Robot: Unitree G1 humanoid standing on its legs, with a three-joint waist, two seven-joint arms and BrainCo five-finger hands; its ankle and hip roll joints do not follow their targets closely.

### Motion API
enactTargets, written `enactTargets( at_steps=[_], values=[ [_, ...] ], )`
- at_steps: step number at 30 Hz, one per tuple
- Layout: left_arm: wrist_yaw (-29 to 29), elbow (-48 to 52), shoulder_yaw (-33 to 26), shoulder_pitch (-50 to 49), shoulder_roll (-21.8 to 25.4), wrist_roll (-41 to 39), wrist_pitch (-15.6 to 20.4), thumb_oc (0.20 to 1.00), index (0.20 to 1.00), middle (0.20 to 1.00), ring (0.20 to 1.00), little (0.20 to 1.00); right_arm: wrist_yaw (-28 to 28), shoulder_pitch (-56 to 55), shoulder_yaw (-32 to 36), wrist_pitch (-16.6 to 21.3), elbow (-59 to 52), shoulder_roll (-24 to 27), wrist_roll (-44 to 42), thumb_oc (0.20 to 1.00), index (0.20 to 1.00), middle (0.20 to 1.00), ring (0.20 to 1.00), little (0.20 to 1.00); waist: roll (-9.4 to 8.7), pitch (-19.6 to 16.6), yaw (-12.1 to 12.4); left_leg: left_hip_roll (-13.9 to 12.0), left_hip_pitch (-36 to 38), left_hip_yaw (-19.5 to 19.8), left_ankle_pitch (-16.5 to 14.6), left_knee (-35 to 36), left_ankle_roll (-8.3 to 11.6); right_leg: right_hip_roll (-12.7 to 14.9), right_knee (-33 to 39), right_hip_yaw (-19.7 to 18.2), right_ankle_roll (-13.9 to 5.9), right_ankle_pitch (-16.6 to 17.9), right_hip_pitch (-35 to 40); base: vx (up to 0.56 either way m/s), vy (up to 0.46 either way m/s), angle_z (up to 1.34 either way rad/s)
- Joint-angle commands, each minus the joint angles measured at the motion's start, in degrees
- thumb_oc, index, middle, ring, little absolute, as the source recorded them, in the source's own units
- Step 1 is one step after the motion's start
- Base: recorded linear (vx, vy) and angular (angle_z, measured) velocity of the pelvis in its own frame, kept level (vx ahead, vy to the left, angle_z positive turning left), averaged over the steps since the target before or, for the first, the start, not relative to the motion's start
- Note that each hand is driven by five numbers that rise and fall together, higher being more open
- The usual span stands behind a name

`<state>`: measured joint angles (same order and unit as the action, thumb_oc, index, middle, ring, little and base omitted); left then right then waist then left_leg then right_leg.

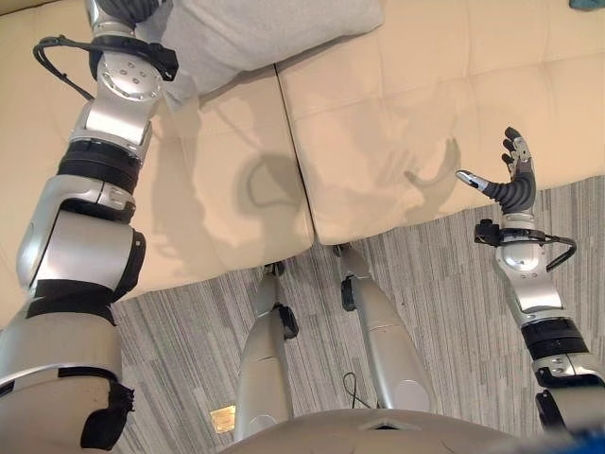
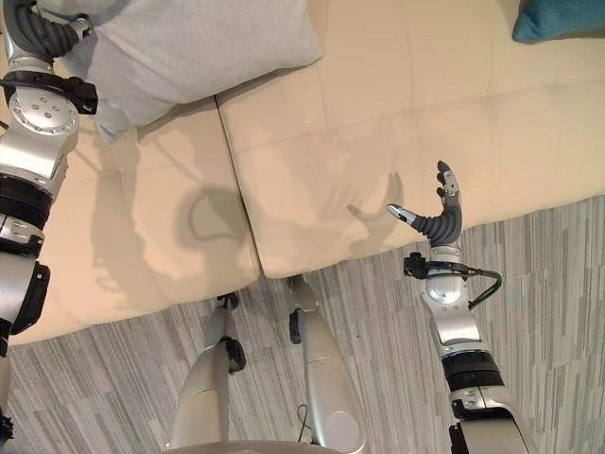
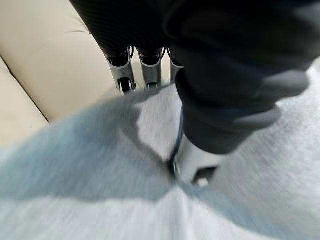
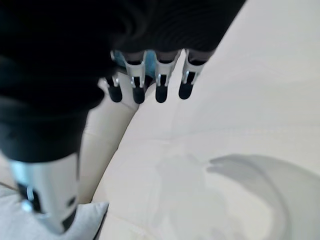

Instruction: Pick up all the scattered cushions and arrange them neatly on the sofa.

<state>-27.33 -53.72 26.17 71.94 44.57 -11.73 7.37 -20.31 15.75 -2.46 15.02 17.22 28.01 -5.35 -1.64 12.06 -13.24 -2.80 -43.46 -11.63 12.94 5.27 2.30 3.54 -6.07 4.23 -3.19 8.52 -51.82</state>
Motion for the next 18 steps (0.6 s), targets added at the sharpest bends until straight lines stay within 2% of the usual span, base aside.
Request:
enactTargets(
  at_steps=[1,7,12,15,17,18],
  values=[
    [-0.9,1.4,1.4,9.7,1.0,2.4,4.8,1.000,1.000,1.000,1.000,1.000,0.0,-4.0,1.9,3.0,-2.2,4.0,0.4,1.000,1.000,1.000,1.000,1.000,0.92,-5.2,-1.5,-2.1,4.9,3.8,-7.0,-0.3,4.24,2.3,11.0,4.3,-9.08,2.7,6.7,0.00,0.000,0.00],
    [-0.4,-0.8,-0.3,7.9,1.4,2.2,4.9,1.000,1.000,1.000,1.000,1.000,0.2,-4.1,2.3,3.4,-2.3,4.4,0.5,1.000,1.000,1.000,1.000,1.000,0.80,-5.2,-1.2,-2.0,5.1,3.8,-7.1,-0.3,4.12,2.3,10.9,4.1,-8.94,2.7,6.8,0.00,0.000,0.00],
    [-1.0,-1.0,-3.0,5.0,3.8,2.7,4.8,1.000,1.000,1.000,1.000,1.000,0.8,-5.8,3.3,3.7,-3.4,4.2,0.6,1.000,1.000,1.000,1.000,1.000,0.83,-4.9,-0.9,-2.2,5.2,3.9,-7.0,-0.3,4.20,2.2,10.9,4.4,-8.84,2.6,6.9,0.00,0.000,0.00],
    [-3.7,5.9,-8.5,-1.1,4.3,1.7,6.6,1.000,1.000,1.000,1.000,1.000,0.4,-6.5,3.6,3.9,-4.2,3.5,1.3,1.000,1.000,1.000,1.000,1.000,0.86,-4.9,-0.2,-2.1,5.8,3.9,-7.1,-0.3,4.31,2.0,10.9,4.5,-8.68,2.2,7.7,0.01,-0.005,-0.02],
    [-6.7,11.9,-12.8,-5.5,1.8,0.5,8.1,1.000,1.000,1.000,1.000,1.000,0.1,-6.6,3.2,3.8,-4.7,2.5,2.1,1.000,1.000,1.000,1.000,1.000,0.69,-4.9,0.4,-2.1,6.0,4.0,-7.3,-0.3,4.36,2.0,10.9,4.7,-8.55,2.0,8.1,0.00,0.000,0.00],
    [-6.8,12.2,-13.0,-5.8,1.8,0.7,7.9,1.000,1.000,1.000,1.000,1.000,0.1,-6.7,3.1,3.8,-4.7,2.6,2.1,1.000,1.000,1.000,1.000,1.000,0.79,-4.9,0.3,-2.1,6.1,4.0,-7.3,-0.3,4.36,2.0,10.9,4.7,-8.55,2.0,8.1,0.00,0.000,0.00]
  ],
)
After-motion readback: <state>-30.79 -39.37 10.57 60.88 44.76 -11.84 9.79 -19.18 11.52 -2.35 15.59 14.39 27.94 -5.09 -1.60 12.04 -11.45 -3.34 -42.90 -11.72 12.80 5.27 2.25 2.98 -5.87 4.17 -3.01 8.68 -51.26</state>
